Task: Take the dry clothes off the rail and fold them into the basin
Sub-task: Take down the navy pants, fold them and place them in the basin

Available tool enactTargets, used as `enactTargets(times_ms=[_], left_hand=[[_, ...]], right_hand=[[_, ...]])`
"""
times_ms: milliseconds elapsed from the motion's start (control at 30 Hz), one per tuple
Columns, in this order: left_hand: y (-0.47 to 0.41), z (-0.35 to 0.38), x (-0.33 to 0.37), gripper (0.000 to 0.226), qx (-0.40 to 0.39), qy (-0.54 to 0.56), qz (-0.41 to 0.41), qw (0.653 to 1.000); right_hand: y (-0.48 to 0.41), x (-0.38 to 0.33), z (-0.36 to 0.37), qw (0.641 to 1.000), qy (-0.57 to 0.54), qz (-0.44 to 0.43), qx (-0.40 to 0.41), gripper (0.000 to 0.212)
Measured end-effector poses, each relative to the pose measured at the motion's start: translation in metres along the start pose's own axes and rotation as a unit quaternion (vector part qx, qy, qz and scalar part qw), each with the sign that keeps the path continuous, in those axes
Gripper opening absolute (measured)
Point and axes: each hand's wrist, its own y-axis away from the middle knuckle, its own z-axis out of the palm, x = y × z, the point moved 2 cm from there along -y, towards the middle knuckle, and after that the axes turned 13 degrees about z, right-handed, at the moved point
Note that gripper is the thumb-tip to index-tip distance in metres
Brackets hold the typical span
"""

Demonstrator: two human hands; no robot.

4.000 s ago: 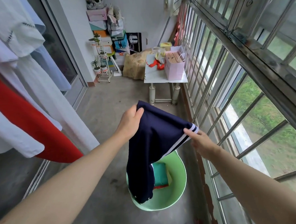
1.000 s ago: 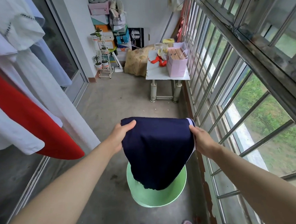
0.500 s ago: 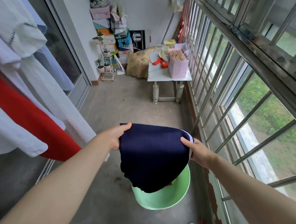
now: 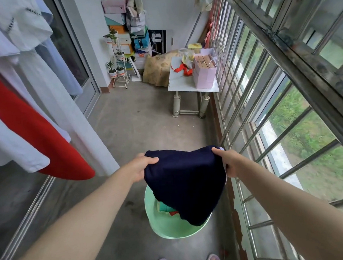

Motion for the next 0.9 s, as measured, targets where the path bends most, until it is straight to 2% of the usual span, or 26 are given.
enactTargets(times_ms=[100,167,233,300,367,400,500,567,633,667,700,733,800,867,900], left_hand=[[-0.006,0.002,0.002,0.026,0.021,-0.039,0.006,0.999],[-0.009,0.005,0.000,0.024,0.040,-0.048,0.007,0.998],[-0.012,0.006,-0.002,0.015,0.078,-0.074,0.011,0.994],[-0.011,0.005,-0.004,0.007,0.122,-0.116,0.023,0.985],[-0.008,0.002,-0.006,0.020,0.135,-0.158,0.045,0.977],[-0.005,0.001,-0.005,0.030,0.126,-0.185,0.057,0.973],[-0.001,0.001,0.000,0.035,0.066,-0.250,0.081,0.963],[-0.001,0.000,0.006,0.033,0.061,-0.252,0.081,0.962],[0.003,-0.003,0.014,0.014,0.046,-0.244,0.068,0.966],[0.006,-0.004,0.016,0.011,0.014,-0.254,0.057,0.965],[0.009,-0.007,0.016,0.020,-0.030,-0.283,0.041,0.958],[0.011,-0.008,0.015,0.029,-0.078,-0.324,0.021,0.943],[0.013,-0.009,0.009,0.043,-0.152,-0.408,-0.012,0.900],[0.014,-0.007,0.000,0.051,-0.198,-0.474,-0.029,0.858],[0.013,-0.006,-0.005,0.051,-0.213,-0.509,-0.030,0.833]], right_hand=[[-0.006,0.004,-0.003,0.997,0.059,-0.028,0.042,0.048],[-0.008,0.006,-0.006,0.994,0.074,-0.056,0.058,0.062],[-0.009,0.006,-0.010,0.994,0.062,-0.075,0.045,0.083],[-0.001,0.006,-0.009,0.994,0.063,-0.093,0.006,0.080],[0.005,0.005,-0.007,0.985,0.110,-0.127,-0.035,0.072],[0.004,0.005,-0.005,0.976,0.146,-0.155,-0.039,0.070],[0.003,0.006,0.003,0.935,0.274,-0.227,0.001,0.060],[0.006,0.008,0.010,0.924,0.324,-0.201,0.033,0.056],[0.008,0.007,0.017,0.931,0.332,-0.152,0.020,0.034],[0.008,0.007,0.019,0.932,0.343,-0.120,-0.002,0.025],[0.008,0.007,0.020,0.920,0.381,-0.090,-0.026,0.035],[0.005,0.008,0.019,0.885,0.458,-0.073,-0.035,0.055],[0.002,0.009,0.019,0.767,0.636,-0.079,-0.006,0.085],[-0.004,0.011,0.020,0.656,0.745,-0.114,0.026,0.091],[-0.010,0.014,0.020,0.618,0.775,-0.124,0.036,0.091]])
